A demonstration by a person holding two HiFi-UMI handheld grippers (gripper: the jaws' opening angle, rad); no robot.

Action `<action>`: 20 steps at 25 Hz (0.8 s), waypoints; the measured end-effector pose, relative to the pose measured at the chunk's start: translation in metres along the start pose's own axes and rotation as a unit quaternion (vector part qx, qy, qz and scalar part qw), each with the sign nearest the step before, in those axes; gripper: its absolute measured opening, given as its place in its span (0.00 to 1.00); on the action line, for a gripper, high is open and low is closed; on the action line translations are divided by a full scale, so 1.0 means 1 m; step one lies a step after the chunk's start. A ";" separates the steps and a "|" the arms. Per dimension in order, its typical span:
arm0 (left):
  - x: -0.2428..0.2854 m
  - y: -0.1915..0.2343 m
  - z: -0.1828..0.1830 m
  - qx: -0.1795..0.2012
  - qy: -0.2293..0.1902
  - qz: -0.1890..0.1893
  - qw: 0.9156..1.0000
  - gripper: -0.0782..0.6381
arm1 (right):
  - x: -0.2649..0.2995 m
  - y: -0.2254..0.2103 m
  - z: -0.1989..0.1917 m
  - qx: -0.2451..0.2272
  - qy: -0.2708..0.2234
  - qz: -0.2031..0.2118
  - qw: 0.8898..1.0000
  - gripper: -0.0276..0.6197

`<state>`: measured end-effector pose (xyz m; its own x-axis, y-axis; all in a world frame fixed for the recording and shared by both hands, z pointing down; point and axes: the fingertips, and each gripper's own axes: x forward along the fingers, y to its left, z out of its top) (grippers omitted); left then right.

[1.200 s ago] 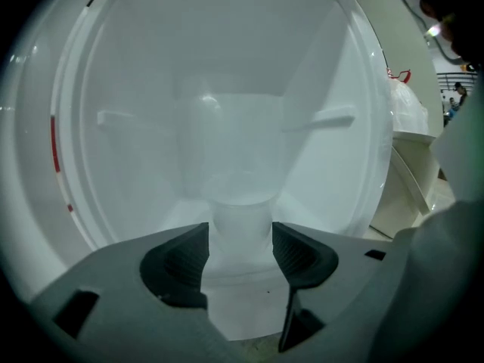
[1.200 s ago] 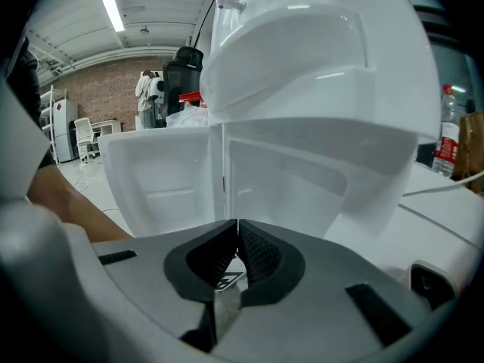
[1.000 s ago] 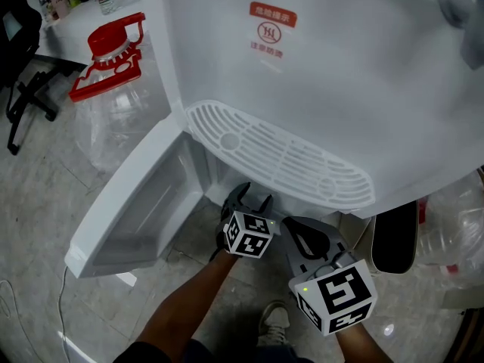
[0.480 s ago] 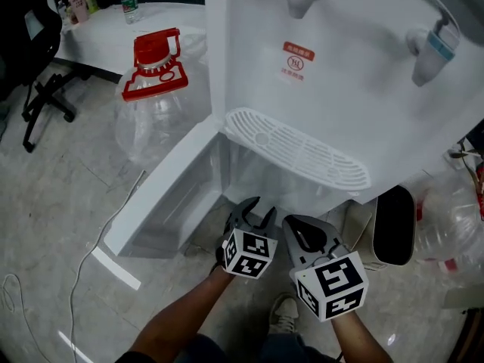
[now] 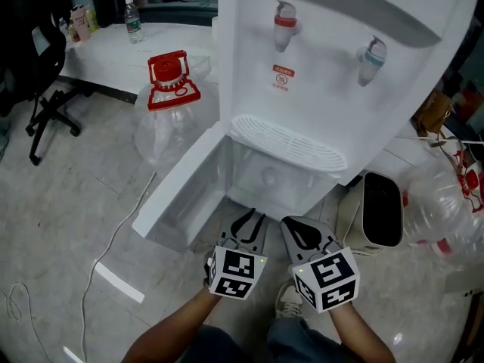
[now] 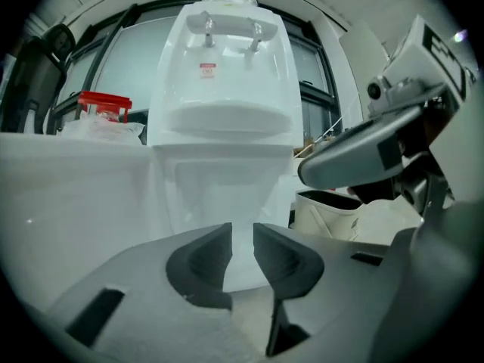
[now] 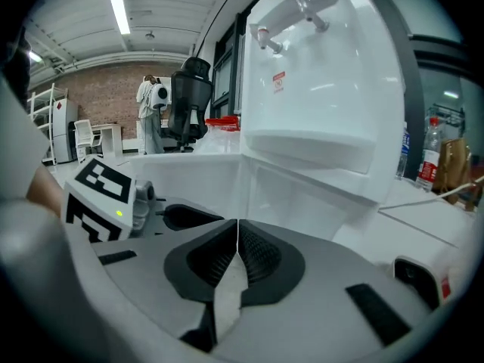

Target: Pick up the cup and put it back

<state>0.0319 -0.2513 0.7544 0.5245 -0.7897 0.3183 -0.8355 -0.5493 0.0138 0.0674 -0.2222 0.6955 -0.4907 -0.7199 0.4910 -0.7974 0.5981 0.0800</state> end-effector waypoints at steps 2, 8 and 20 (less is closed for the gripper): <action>-0.016 -0.001 0.006 -0.003 -0.001 0.001 1.000 0.21 | -0.006 0.003 -0.001 0.009 -0.004 -0.002 1.000 0.08; -0.039 0.000 0.012 -0.002 0.000 0.010 1.000 0.16 | -0.008 0.013 0.010 0.013 -0.018 0.009 1.000 0.08; -0.020 0.003 0.053 -0.013 0.008 0.020 1.000 0.13 | 0.004 -0.009 0.035 0.004 -0.008 0.032 0.999 0.08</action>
<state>0.0273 -0.2516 0.6982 0.4889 -0.8061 0.3334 -0.8595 -0.5105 0.0257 0.0603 -0.2431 0.6668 -0.5464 -0.6858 0.4808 -0.7667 0.6406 0.0424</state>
